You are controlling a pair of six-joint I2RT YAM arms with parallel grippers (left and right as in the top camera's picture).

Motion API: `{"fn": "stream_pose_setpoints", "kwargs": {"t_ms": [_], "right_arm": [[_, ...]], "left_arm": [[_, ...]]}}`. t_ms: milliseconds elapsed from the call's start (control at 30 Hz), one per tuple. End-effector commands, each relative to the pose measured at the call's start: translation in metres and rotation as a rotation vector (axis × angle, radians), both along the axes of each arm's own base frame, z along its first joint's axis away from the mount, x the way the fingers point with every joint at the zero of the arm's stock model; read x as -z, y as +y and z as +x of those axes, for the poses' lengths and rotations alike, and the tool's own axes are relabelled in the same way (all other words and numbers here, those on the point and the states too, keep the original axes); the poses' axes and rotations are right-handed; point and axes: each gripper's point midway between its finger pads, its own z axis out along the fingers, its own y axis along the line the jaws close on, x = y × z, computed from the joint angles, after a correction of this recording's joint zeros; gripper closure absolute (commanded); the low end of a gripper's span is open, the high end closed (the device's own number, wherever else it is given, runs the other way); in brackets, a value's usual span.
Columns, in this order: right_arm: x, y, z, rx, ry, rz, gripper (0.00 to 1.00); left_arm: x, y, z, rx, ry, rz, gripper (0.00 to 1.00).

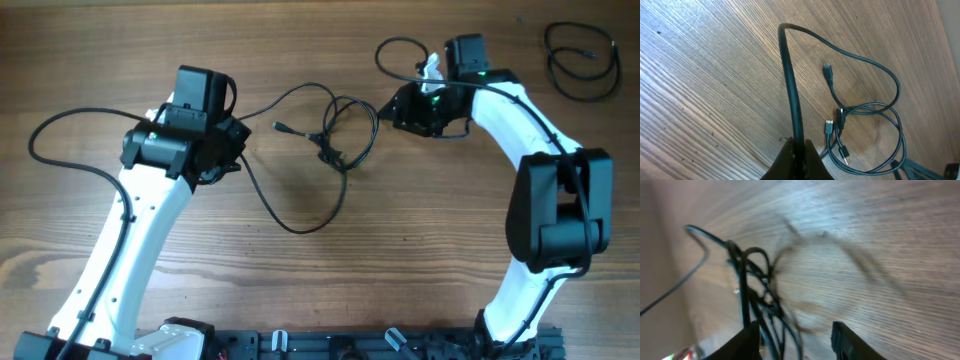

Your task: Untangle cables

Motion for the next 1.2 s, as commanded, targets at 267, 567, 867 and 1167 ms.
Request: {"fn": "stream_pose_setpoints", "kwargs": {"t_ms": [267,567,867,1167], "right_arm": [[0.001,0.046,-0.007,-0.072,-0.060,-0.122,0.40],[0.004,-0.001,0.004,0.044,-0.023,-0.190,0.40],[-0.026,-0.008,-0.002,-0.019,-0.083,-0.130,0.37],[-0.024,0.022,-0.002,-0.076,-0.127,-0.123,0.32]], "left_arm": [[0.013,-0.001,0.015,0.006,-0.005,0.020,0.96],[0.013,-0.001,0.015,0.005,-0.005,0.020,0.96],[0.013,-0.001,0.015,0.006,-0.006,0.021,0.96],[0.014,-0.001,0.015,0.006,-0.005,0.021,0.96]]}}
